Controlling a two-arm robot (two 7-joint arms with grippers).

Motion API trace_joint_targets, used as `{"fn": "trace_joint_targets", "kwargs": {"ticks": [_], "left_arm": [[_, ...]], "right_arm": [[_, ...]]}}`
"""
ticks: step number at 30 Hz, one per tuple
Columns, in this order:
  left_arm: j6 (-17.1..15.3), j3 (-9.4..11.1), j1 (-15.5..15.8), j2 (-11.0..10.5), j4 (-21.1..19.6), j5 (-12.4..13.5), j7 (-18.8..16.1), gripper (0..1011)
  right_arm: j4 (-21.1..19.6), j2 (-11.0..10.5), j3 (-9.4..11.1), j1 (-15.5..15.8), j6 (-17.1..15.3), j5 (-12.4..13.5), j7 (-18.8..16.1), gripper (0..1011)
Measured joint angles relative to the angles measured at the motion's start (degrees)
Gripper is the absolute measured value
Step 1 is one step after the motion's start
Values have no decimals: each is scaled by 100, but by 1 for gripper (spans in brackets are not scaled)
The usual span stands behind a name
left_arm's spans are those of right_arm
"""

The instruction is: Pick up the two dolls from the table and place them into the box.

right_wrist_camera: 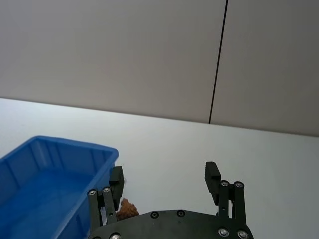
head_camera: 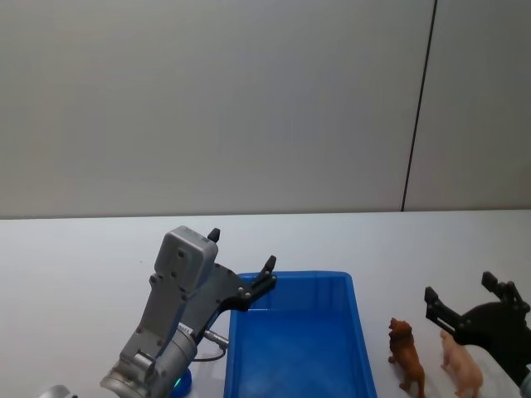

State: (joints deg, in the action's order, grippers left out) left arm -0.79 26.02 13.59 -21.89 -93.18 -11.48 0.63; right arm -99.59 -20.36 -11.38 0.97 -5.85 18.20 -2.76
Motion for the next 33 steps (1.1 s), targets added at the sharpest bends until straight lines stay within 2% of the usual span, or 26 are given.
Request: {"fn": "trace_joint_targets", "kwargs": {"ticks": [17, 25, 33], "left_arm": [[0, 0, 0, 0, 0, 0, 0, 1001], [0, 0, 0, 0, 0, 0, 0, 1001], [0, 0, 0, 0, 0, 0, 0, 1001]], "right_arm": [[36, -70, 32, 225, -696, -50, 267, 1001], [69, -75, 28, 348, -877, -100, 376, 1001], [197, -48, 14, 391, -917, -145, 393, 1001]]}}
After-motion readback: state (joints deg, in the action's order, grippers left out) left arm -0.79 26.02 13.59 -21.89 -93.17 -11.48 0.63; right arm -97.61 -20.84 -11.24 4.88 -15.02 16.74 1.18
